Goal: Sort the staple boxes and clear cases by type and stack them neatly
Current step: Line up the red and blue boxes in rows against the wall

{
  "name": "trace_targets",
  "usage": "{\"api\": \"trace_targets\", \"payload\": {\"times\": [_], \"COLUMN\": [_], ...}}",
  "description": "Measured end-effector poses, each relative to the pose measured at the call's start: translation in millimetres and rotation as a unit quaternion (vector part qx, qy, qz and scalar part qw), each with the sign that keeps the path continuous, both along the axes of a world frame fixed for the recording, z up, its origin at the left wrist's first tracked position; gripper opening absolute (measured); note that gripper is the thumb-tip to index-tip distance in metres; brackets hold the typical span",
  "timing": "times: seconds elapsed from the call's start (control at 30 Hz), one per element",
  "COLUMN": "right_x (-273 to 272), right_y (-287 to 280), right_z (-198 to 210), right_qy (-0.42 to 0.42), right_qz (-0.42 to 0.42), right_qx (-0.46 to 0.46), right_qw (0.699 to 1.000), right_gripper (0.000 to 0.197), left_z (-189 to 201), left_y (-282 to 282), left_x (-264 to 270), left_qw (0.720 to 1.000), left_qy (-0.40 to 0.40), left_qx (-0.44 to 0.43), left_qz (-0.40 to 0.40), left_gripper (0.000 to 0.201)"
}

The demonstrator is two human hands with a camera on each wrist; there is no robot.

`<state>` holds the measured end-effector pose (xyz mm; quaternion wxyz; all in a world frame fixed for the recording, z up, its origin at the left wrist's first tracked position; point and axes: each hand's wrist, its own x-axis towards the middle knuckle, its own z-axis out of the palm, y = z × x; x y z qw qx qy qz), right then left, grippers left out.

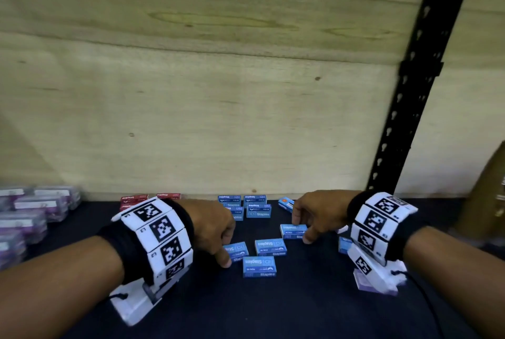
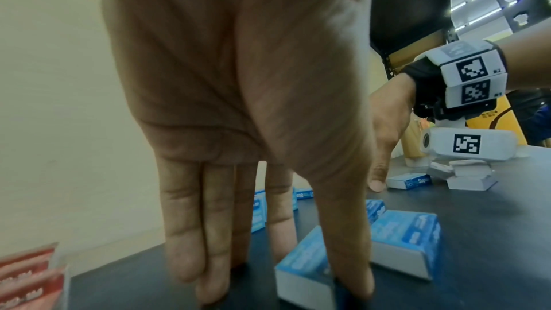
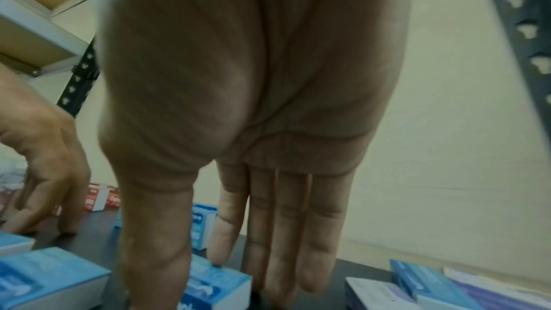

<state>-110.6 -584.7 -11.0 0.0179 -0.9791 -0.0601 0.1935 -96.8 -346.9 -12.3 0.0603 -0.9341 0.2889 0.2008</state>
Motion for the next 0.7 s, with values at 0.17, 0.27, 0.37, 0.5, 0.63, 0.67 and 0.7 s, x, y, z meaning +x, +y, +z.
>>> {"api": "trace_targets", "payload": {"times": [0.17,0.27,0.37,0.5,0.63,0.67,0.7], "right_x": [4,6,8,10,12,14,14], "right_y": [4,5,6,7,10,10,11], "right_z": [-3,-3,-2,-2,-1,-1,0], "right_qy": [-0.005,-0.005,-0.004,-0.005,-0.024,-0.021,-0.016], "right_qz": [0.001,0.002,0.011,0.019,0.016,0.016,0.014], "right_qx": [-0.026,-0.03,-0.034,-0.04,-0.027,-0.025,-0.021], "right_qw": [1.0,1.0,0.999,0.999,0.999,0.999,1.0], "right_gripper": [0.049,0.05,0.047,0.034,0.031,0.031,0.032], "left_z": [-3,-4,-2,-2,-5,-5,-4], "left_y": [-1,-1,-2,-9,-15,-15,-16], "left_x": [3,6,6,8,12,12,12], "left_qw": [0.999,0.998,0.998,0.999,0.999,0.999,0.999], "left_qy": [-0.035,-0.042,-0.033,-0.016,-0.009,-0.002,0.007], "left_qx": [0.015,0.009,0.008,-0.001,-0.015,-0.025,-0.035], "left_qz": [-0.026,-0.035,-0.047,-0.046,-0.036,-0.032,-0.03], "left_gripper": [0.039,0.041,0.053,0.038,0.037,0.038,0.041]}}
